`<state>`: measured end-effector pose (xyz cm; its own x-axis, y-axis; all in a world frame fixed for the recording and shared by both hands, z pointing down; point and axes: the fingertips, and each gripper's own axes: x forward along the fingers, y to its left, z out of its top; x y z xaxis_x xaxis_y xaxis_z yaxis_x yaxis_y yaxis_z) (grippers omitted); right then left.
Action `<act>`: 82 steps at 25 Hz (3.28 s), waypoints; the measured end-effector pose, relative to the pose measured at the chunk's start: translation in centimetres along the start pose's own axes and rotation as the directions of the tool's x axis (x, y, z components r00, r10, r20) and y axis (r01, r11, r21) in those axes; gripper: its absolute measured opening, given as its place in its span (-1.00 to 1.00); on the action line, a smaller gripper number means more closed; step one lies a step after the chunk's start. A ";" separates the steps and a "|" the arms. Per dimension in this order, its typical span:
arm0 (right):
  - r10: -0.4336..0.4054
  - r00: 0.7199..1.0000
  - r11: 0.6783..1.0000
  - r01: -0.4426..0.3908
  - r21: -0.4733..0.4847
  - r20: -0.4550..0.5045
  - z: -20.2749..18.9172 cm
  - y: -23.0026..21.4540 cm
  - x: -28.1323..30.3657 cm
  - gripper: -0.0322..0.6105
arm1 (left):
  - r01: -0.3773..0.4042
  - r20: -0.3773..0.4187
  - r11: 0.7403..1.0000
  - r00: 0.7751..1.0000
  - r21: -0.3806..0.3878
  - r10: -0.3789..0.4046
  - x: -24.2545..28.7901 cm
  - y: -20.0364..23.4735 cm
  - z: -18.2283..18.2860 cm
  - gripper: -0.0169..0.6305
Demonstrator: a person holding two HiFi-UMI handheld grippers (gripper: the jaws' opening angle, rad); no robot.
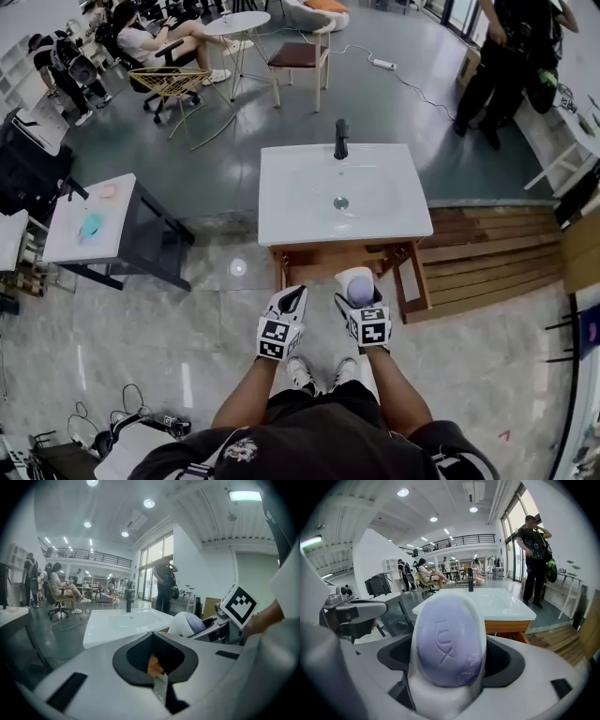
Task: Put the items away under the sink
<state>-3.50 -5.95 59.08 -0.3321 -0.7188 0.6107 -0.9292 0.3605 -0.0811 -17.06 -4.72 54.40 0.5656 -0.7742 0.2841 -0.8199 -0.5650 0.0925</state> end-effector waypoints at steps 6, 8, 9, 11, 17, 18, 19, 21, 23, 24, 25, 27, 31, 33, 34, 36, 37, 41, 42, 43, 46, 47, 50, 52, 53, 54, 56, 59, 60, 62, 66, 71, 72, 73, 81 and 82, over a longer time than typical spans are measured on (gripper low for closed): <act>0.007 1.000 0.999 -0.006 0.033 -0.008 -1.0 -1.3 2.8 0.53 | 0.012 -0.008 1.000 1.000 -0.004 -0.012 3.0 0.2 -1.7 -0.92; 0.013 0.999 0.999 -0.012 0.039 -0.030 -2.0 -1.8 3.2 0.53 | 0.015 -0.010 1.000 1.000 -0.006 -0.015 3.9 -0.3 -1.9 -0.92; 0.013 0.999 0.999 -0.012 0.039 -0.040 -2.6 -2.2 3.4 0.53 | 0.015 -0.007 1.000 1.000 -0.014 -0.015 4.4 -0.5 -2.1 -0.92; 0.009 0.998 0.999 -0.007 0.033 -0.057 -3.8 -3.3 4.1 0.53 | 0.015 0.002 0.999 1.000 -0.042 -0.014 5.7 -0.8 -2.9 -0.92; 0.004 0.998 1.000 -0.005 -0.020 -0.057 -9.0 -6.9 10.4 0.53 | -0.025 0.088 0.996 0.996 -0.082 0.033 11.1 1.2 -6.4 -0.92; 0.000 0.998 1.000 -0.001 -0.020 -0.059 -10.4 -7.6 11.6 0.53 | -0.032 0.089 0.997 0.995 -0.076 0.038 12.3 1.5 -7.9 -0.92; -0.003 0.998 1.000 0.002 -0.022 -0.060 -11.7 -8.2 13.0 0.53 | -0.038 0.088 0.997 0.995 -0.072 0.044 13.5 1.8 -9.6 -0.92; -0.008 0.998 0.999 0.006 -0.032 -0.058 -14.1 -9.3 16.1 0.53 | -0.048 0.085 0.997 0.995 -0.064 0.053 16.0 2.5 -13.1 -0.92; -0.013 0.999 0.999 0.011 -0.040 -0.049 -16.5 -10.2 19.2 0.53 | -0.056 0.082 0.997 0.995 -0.046 0.060 18.3 3.2 -16.9 -0.92; -0.016 0.999 0.999 0.014 -0.040 -0.044 -17.7 -10.6 20.6 0.53 | -0.058 0.082 0.997 0.995 -0.041 0.061 19.4 3.5 -18.8 -0.92; -0.020 0.999 0.999 0.018 -0.043 -0.038 -18.8 -11.0 21.9 0.53 | -0.059 0.083 0.997 0.995 -0.042 0.062 20.4 3.7 -20.6 -0.92; -0.030 0.999 0.997 0.028 -0.072 -0.025 -20.7 -11.6 24.2 0.53 | -0.064 0.088 0.997 0.994 -0.052 0.068 22.2 4.3 -24.0 -0.92; -0.032 0.999 0.994 0.034 -0.109 0.021 -23.7 -12.7 28.5 0.53 | -0.073 0.110 0.996 0.991 -0.055 0.079 25.5 5.2 -30.2 -0.92; -0.032 0.999 0.993 0.037 -0.111 0.041 -25.2 -13.3 30.4 0.53 | -0.068 0.122 0.997 0.990 -0.048 0.073 26.8 5.3 -33.0 -0.92; -0.030 0.998 0.993 0.036 -0.112 0.051 -25.9 -13.5 31.3 0.53 | -0.069 0.129 0.997 0.989 -0.042 0.074 27.4 5.5 -34.3 -0.92; -0.028 0.997 0.993 0.036 -0.115 0.073 -27.1 -13.8 32.9 0.53 | -0.076 0.146 0.997 0.986 -0.030 0.079 28.2 5.9 -36.4 -0.92; -0.028 0.996 0.992 0.039 -0.119 0.086 -27.4 -13.9 33.6 0.53 | -0.079 0.155 0.997 0.984 -0.023 0.082 28.6 6.2 -37.1 -0.92; -0.028 0.992 0.992 0.042 -0.117 0.122 -27.2 -14.0 35.1 0.53 | -0.084 0.174 0.996 0.981 -0.007 0.084 29.1 7.0 -38.1 -0.92; -0.028 0.992 0.993 0.042 -0.112 0.122 -27.2 -14.0 35.2 0.53 | -0.084 0.172 0.996 0.982 -0.006 0.084 29.0 6.9 -38.1 -0.92; -0.025 0.992 0.994 0.038 -0.106 0.120 -27.1 -13.9 35.2 0.53 | -0.085 0.170 0.996 0.982 -0.008 0.086 28.9 6.8 -38.0 -0.92; -0.012 0.992 0.996 0.024 -0.089 0.127 -26.1 -13.8 35.2 0.53 | -0.102 0.167 0.995 0.981 -0.012 0.102 28.4 7.0 -37.1 -0.92; -0.010 0.991 0.997 0.020 -0.079 0.133 -25.5 -14.0 35.2 0.53 | -0.109 0.165 0.994 0.980 -0.011 0.110 28.5 7.1 -36.7 -0.92; -0.002 0.989 1.000 0.005 -0.021 0.146 -23.8 -14.7 35.7 0.53 | -0.134 0.150 0.991 0.979 -0.020 0.135 28.8 7.6 -36.3 -0.92; -0.002 0.989 1.000 0.005 -0.015 0.150 -22.5 -14.8 36.1 0.53 | -0.146 0.148 0.989 0.978 -0.028 0.149 28.8 7.8 -36.2 -0.92; -0.001 0.989 1.000 0.004 -0.022 0.151 -21.7 -14.8 36.4 0.53 | -0.150 0.151 0.988 0.977 -0.026 0.152 28.8 7.9 -35.9 -0.92; 0.001 0.989 1.000 0.004 -0.031 0.151 -20.8 -14.7 36.6 0.53 | -0.153 0.156 0.988 0.976 -0.021 0.154 28.9 8.0 -35.5 -0.92; 0.006 0.990 0.999 0.000 -0.041 0.141 -19.1 -14.8 37.3 0.53 | -0.156 0.169 0.988 0.973 -0.009 0.156 29.0 8.3 -34.4 -0.92; -0.004 0.995 0.999 0.008 -0.034 0.104 -17.2 -15.4 39.2 0.53 | -0.171 0.194 0.985 0.967 -0.001 0.168 29.3 8.9 -32.7 -0.93; -0.009 0.996 0.999 0.012 -0.031 0.088 -16.8 -15.7 39.9 0.53 | -0.176 0.200 0.984 0.964 0.000 0.172 29.3 9.2 -32.3 -0.92; -0.011 0.998 1.000 0.012 -0.024 0.055 -16.0 -16.0 41.2 0.53 | -0.180 0.209 0.984 0.962 -0.002 0.177 29.4 9.6 -31.7 -0.92; -0.017 1.000 1.000 0.016 -0.023 -0.018 -14.7 -16.7 43.5 0.53 | -0.179 0.208 0.984 0.963 0.009 0.173 29.7 10.0 -31.1 -0.92; -0.025 0.992 1.000 0.024 -0.009 -0.124 -15.1 -17.8 46.2 0.53 | -0.185 0.197 0.983 0.964 0.016 0.179 29.8 10.7 -31.1 -0.92; -0.024 0.991 1.000 0.024 -0.001 -0.134 -15.3 -18.0 46.5 0.53 | -0.185 0.195 0.983 0.964 0.018 0.178 29.8 10.7 -31.0 -0.92; -0.026 0.990 1.000 0.026 0.003 -0.141 -15.3 -18.1 46.8 0.53 | -0.184 0.194 0.983 0.965 0.021 0.177 29.7 10.7 -31.0 -0.92; -0.044 0.989 0.999 0.047 0.017 -0.143 -14.5 -18.3 47.8 0.53 | -0.174 0.197 0.984 0.966 0.030 0.165 29.0 10.0 -30.8 -0.92; -0.043 0.990 0.999 0.046 0.019 -0.137 -14.5 -18.3 47.8 0.53 | -0.174 0.198 0.984 0.966 0.032 0.164 29.0 10.0 -30.8 -0.92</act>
<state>-0.06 -38.26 101.22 -0.2664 -0.6454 0.7158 -0.9464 0.3157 -0.0676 -11.56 -24.03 92.91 0.4296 -0.8974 0.1007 -0.9024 -0.4308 0.0114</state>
